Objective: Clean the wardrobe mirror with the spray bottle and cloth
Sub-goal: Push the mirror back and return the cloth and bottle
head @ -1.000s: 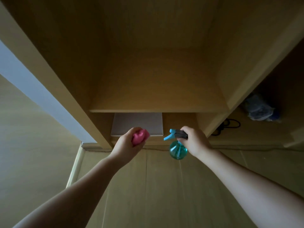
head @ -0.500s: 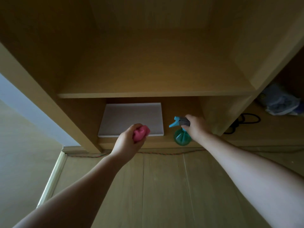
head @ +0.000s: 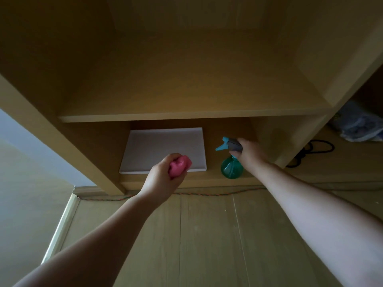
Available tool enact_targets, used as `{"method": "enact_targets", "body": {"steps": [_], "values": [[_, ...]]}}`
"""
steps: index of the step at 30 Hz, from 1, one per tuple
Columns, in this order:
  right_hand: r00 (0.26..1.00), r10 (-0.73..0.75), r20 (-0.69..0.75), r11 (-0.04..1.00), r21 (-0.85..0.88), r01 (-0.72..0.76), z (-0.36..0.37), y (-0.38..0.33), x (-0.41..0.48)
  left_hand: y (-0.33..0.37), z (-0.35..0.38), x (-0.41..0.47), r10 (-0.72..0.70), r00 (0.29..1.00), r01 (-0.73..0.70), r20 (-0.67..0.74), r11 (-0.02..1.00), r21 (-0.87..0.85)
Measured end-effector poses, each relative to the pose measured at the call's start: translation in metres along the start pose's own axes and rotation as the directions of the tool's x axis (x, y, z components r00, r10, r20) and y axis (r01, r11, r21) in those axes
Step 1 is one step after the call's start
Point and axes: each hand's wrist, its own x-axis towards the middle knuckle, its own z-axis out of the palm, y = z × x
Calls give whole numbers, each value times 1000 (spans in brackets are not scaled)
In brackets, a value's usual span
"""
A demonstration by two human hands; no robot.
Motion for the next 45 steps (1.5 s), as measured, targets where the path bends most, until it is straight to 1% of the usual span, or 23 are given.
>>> {"method": "enact_targets", "body": {"steps": [2,3,5,7,10,13,14,16,18,20,22,26,33,36,38,39,40,41,42,43,44,45], "values": [[1000,20,15,999,-36,-19,3,1,-4,0,0,0,13,1000,-13,-3,1000,-6],[1000,2,5,997,-74,-2,3,2,-8,1,1,0,15,1000,-15,-2,1000,-11],[994,-92,-64,984,-162,80,4,6,-18,1,2,2,16,1000,-16,4,1000,-14],[970,-206,-128,949,-266,166,3,13,-30,2,3,4,17,1000,-16,14,1000,-16],[933,-342,-115,861,-436,262,-2,20,-49,4,5,7,16,1000,-15,17,1000,-22],[880,-465,-99,792,-491,364,-4,20,-66,5,8,10,16,1000,-16,10,1000,-27],[871,-487,-65,770,-503,393,-3,20,-70,6,10,11,17,1000,-17,9,999,-29],[883,-462,88,744,-503,440,5,21,-76,7,11,11,14,1000,-14,14,1000,-18],[886,-362,288,735,-496,462,18,24,-77,7,12,11,15,1000,-15,17,1000,-13],[869,-283,406,703,-528,476,29,27,-75,6,10,10,21,1000,-21,18,1000,-13],[869,-243,432,695,-547,466,36,27,-70,5,7,8,14,1000,-14,19,1000,-14],[901,-135,412,734,-570,370,44,28,-53,3,1,4,0,1000,0,9,1000,-1],[915,-99,392,745,-580,329,44,33,-23,2,-1,2,-22,1000,22,7,1000,5],[921,-92,379,770,-559,308,43,35,-17,5,-4,0,-26,1000,26,6,1000,-4],[918,-119,379,805,-505,312,42,31,-21,7,-7,-2,-53,999,52,-11,999,-6],[916,-159,368,834,-445,324,41,25,-25,7,-10,-2,-69,997,69,-25,998,-5],[911,-238,337,862,-359,358,38,16,-30,7,-12,-2,-91,995,91,-33,996,-2],[889,-371,270,866,-246,436,36,4,-36,8,-14,-1,-120,992,120,-35,993,8],[838,-519,167,832,-123,541,32,-12,-43,8,-17,0,-150,988,150,-34,988,19],[772,-632,64,772,-27,635,29,-29,-52,7,-19,1,-173,984,174,-32,984,27],[710,-704,-7,709,44,704,27,-46,-63,7,-20,2,-190,981,191,-29,981,31],[669,-743,-27,663,112,740,28,-61,-73,7,-22,3,-203,979,204,-28,978,34]]}}
